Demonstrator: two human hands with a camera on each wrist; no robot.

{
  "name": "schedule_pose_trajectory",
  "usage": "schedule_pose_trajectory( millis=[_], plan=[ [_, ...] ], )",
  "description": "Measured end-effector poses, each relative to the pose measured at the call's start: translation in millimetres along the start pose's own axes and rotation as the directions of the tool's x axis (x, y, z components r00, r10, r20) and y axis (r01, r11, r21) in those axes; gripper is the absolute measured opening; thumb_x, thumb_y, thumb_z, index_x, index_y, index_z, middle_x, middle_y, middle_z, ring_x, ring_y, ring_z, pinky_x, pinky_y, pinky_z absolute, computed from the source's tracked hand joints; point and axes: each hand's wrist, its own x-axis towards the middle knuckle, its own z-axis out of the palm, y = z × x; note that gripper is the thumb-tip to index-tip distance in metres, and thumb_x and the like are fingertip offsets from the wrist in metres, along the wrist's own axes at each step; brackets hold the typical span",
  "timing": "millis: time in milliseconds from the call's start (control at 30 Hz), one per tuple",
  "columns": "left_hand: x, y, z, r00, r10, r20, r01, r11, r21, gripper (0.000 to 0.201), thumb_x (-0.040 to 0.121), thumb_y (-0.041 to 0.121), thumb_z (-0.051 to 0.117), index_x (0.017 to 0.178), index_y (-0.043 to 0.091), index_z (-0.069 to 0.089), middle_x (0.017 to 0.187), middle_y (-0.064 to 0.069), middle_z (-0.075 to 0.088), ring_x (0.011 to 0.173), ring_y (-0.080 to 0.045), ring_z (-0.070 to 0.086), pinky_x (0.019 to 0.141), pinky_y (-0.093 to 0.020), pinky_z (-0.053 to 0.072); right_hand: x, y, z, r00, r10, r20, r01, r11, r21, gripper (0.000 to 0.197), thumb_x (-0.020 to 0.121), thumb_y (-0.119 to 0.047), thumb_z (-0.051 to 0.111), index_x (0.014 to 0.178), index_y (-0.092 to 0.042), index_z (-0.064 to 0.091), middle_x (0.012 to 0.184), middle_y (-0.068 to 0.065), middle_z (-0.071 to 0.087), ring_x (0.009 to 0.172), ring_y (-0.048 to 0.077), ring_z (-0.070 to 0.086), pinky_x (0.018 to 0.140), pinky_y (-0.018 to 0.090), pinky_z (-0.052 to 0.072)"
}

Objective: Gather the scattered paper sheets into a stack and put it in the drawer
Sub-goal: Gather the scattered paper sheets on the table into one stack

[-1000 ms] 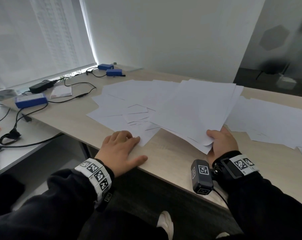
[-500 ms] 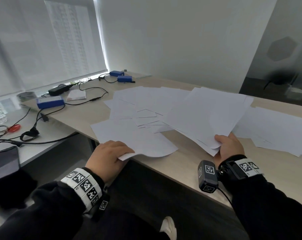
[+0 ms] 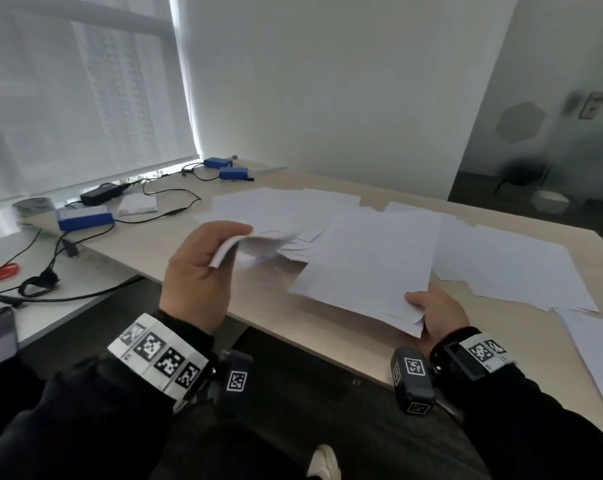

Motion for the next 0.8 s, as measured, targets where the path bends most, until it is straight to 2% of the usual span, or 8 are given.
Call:
schedule_pose_trajectory(
  millis=[100, 200, 333, 500, 600, 667, 733, 800],
  plan=[
    [-8.2, 9.9, 25.6, 0.956, 0.259, 0.135, -0.259, 0.966, -0.014, 0.028, 0.085, -0.007, 0.068, 0.105, 0.011, 0.074, 0.108, 0.003, 0.071, 0.108, -0.011, 0.065, 0.094, -0.036, 0.051, -5.5, 3.0, -7.5, 0.999, 0.022, 0.045, -0.021, 1.0, -0.02, 0.027, 0.091, 0.005, 0.046, 0.105, -0.008, 0.066, 0.108, 0.02, 0.071, 0.098, 0.038, 0.066, 0.095, 0.058, 0.048],
    [-22.4, 16.6, 50.9, 0.906, 0.344, 0.245, -0.352, 0.936, -0.014, 0.055, 0.073, -0.018, 0.074, 0.108, 0.023, 0.072, 0.113, 0.008, 0.071, 0.114, -0.019, 0.063, 0.089, -0.055, 0.046, -12.8, 5.1, -16.1, 0.996, 0.05, 0.073, -0.048, 0.999, -0.024, 0.028, 0.09, 0.006, 0.047, 0.11, -0.004, 0.064, 0.107, 0.022, 0.071, 0.097, 0.041, 0.067, 0.094, 0.059, 0.048],
    [-35.6, 36.4, 73.0, 0.837, 0.436, 0.33, -0.436, 0.896, -0.077, 0.027, 0.091, 0.014, 0.06, 0.108, 0.033, 0.067, 0.117, 0.013, 0.069, 0.118, -0.017, 0.06, 0.088, -0.054, 0.038, -18.7, 8.5, -35.2, 0.992, 0.054, 0.117, -0.05, 0.998, -0.036, 0.033, 0.088, 0.004, 0.048, 0.114, -0.006, 0.065, 0.113, 0.023, 0.07, 0.107, 0.045, 0.065, 0.099, 0.065, 0.044],
    [-17.6, 50.5, 97.8, 0.874, 0.4, 0.275, -0.38, 0.917, -0.125, 0.032, 0.083, 0.008, 0.074, 0.102, 0.033, 0.073, 0.113, 0.013, 0.069, 0.114, -0.018, 0.06, 0.088, -0.056, 0.039, -28.5, 6.6, -55.9, 0.99, 0.044, 0.131, -0.042, 0.999, -0.019, 0.037, 0.09, 0.007, 0.043, 0.116, -0.008, 0.065, 0.111, 0.019, 0.072, 0.102, 0.042, 0.067, 0.097, 0.059, 0.048],
    [3.0, 60.7, 117.0, 0.885, 0.376, 0.274, -0.34, 0.925, -0.173, 0.026, 0.084, 0.009, 0.076, 0.1, 0.03, 0.077, 0.111, 0.011, 0.07, 0.111, -0.021, 0.061, 0.087, -0.057, 0.043, -32.7, 6.1, -64.6, 0.993, 0.039, 0.113, -0.038, 0.999, -0.007, 0.039, 0.09, 0.007, 0.044, 0.12, -0.008, 0.064, 0.113, 0.021, 0.071, 0.104, 0.045, 0.065, 0.096, 0.061, 0.048],
    [15.8, 71.0, 131.2, 0.886, 0.374, 0.273, -0.328, 0.923, -0.202, 0.022, 0.087, 0.014, 0.075, 0.101, 0.031, 0.077, 0.111, 0.011, 0.07, 0.111, -0.021, 0.061, 0.088, -0.058, 0.044, -36.7, 5.6, -71.2, 0.994, 0.035, 0.103, -0.039, 0.999, 0.032, 0.035, 0.089, 0.007, 0.046, 0.115, -0.006, 0.067, 0.105, 0.021, 0.072, 0.093, 0.042, 0.068, 0.088, 0.055, 0.053],
    [28.2, 85.2, 142.3, 0.888, 0.386, 0.249, -0.331, 0.914, -0.236, 0.018, 0.089, 0.018, 0.072, 0.101, 0.031, 0.077, 0.111, 0.011, 0.07, 0.111, -0.02, 0.06, 0.089, -0.057, 0.045, -38.3, 7.8, -76.9, 0.998, 0.044, 0.051, -0.048, 0.997, 0.063, 0.023, 0.088, 0.005, 0.053, 0.099, -0.003, 0.072, 0.088, 0.019, 0.071, 0.076, 0.034, 0.068, 0.075, 0.043, 0.053],
    [38.8, 100.9, 147.2, 0.885, 0.409, 0.222, -0.344, 0.896, -0.282, 0.015, 0.09, 0.021, 0.07, 0.101, 0.028, 0.078, 0.112, 0.01, 0.07, 0.112, -0.02, 0.06, 0.089, -0.056, 0.047, -37.0, 12.9, -82.9, 0.997, 0.082, -0.001, -0.082, 0.992, 0.101, 0.019, 0.083, -0.001, 0.063, 0.101, 0.001, 0.069, 0.089, 0.018, 0.07, 0.076, 0.033, 0.068, 0.071, 0.039, 0.053]
  ],
)
